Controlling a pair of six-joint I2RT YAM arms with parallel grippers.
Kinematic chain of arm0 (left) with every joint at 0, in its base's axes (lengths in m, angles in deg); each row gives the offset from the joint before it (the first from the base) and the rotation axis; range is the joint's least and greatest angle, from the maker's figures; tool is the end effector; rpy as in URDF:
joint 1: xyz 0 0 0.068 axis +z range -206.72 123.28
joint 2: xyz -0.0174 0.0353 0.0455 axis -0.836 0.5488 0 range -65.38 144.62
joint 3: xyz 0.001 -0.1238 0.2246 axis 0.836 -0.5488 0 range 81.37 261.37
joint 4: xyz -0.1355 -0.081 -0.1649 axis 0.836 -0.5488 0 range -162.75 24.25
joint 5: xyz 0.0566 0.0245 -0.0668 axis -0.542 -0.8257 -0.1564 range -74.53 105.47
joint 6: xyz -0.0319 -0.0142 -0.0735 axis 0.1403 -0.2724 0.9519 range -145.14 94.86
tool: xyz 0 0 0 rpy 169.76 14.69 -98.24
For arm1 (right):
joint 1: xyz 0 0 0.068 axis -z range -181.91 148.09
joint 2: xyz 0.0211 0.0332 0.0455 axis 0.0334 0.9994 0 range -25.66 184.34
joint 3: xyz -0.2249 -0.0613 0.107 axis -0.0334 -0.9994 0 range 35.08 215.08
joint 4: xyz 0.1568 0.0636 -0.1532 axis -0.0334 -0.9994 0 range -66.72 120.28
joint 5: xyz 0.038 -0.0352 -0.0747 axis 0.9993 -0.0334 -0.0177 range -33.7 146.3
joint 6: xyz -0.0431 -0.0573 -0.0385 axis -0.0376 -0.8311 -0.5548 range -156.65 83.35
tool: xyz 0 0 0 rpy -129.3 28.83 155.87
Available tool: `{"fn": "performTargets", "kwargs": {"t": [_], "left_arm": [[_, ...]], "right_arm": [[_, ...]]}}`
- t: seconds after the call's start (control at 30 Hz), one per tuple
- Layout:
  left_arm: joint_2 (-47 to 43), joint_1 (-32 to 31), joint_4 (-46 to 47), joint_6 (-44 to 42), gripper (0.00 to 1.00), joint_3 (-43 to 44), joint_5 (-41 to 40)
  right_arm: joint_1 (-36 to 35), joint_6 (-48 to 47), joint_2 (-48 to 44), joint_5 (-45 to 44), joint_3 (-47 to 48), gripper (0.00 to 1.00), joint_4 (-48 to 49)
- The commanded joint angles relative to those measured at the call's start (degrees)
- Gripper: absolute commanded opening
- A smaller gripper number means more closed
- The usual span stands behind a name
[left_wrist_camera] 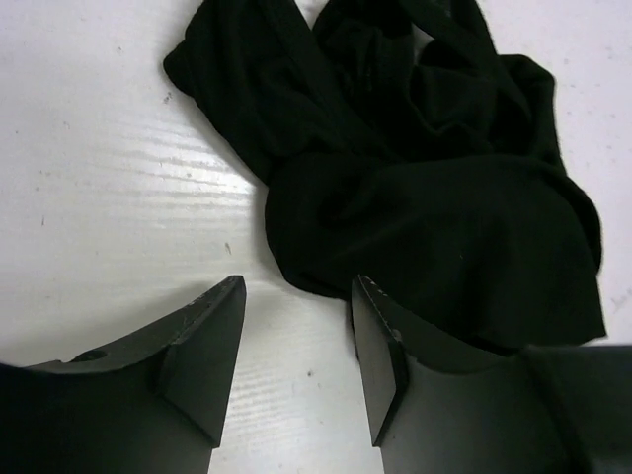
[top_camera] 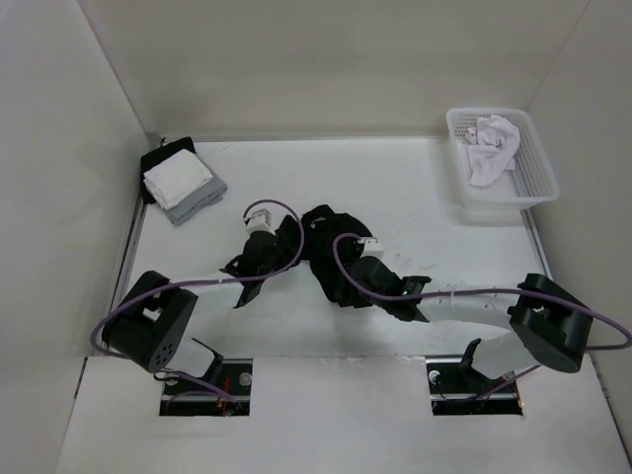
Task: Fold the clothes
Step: Move the tank top to the center of the board, then flatten the tank top out
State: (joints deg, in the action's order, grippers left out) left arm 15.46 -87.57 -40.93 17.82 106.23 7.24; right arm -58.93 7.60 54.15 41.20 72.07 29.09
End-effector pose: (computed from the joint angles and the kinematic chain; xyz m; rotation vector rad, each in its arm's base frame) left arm 0.2375 -0.1299 0.1431 -0.3162 2.1469 -0.6097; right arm 0.1639 0.2188 0.1597 -0.1315 2.3763 0.5800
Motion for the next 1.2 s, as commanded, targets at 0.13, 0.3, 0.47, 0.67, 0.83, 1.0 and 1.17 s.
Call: {"fn": "performTargets", "kwargs": {"t": [0.13, 0.3, 0.47, 0.67, 0.83, 1.0, 1.17], "left_arm": [[8.4, -0.6, 1.3, -0.7, 0.46, 6.3, -1.2], [13.6, -0.4, 2.1, 0.0, 0.31, 9.9, -0.8], [11.9, 0.1, 2.0, 1.4, 0.06, 10.9, -1.3], [-13.9, -1.4, -7.7, 1.4, 0.00, 9.6, -1.9], [-32.7, -1.0, -20.1, 0.3, 0.00, 13.8, -4.8], [-45.3, 0.5, -29.9, -1.1, 0.00, 24.4, -5.0], [-49.1, 1.1, -33.6, -3.8, 0.00, 34.1, -6.5]], "right_arm": [[-3.9, 2.1, 6.5, -1.0, 4.2, 0.59, 1.0], [-4.0, 2.2, 7.4, -4.8, 4.2, 0.39, 4.3], [-4.0, 2.0, 3.9, -7.8, 3.0, 0.06, 5.1], [-4.0, -1.2, -20.0, -12.7, 0.9, 0.02, -1.2], [-5.9, -8.6, -36.0, -16.4, 9.7, 0.02, -11.4], [-12.8, -18.7, -42.9, -21.0, 24.9, 0.01, -16.8], [-25.3, -27.9, -41.3, -28.9, 36.4, 0.01, -15.7]]}}
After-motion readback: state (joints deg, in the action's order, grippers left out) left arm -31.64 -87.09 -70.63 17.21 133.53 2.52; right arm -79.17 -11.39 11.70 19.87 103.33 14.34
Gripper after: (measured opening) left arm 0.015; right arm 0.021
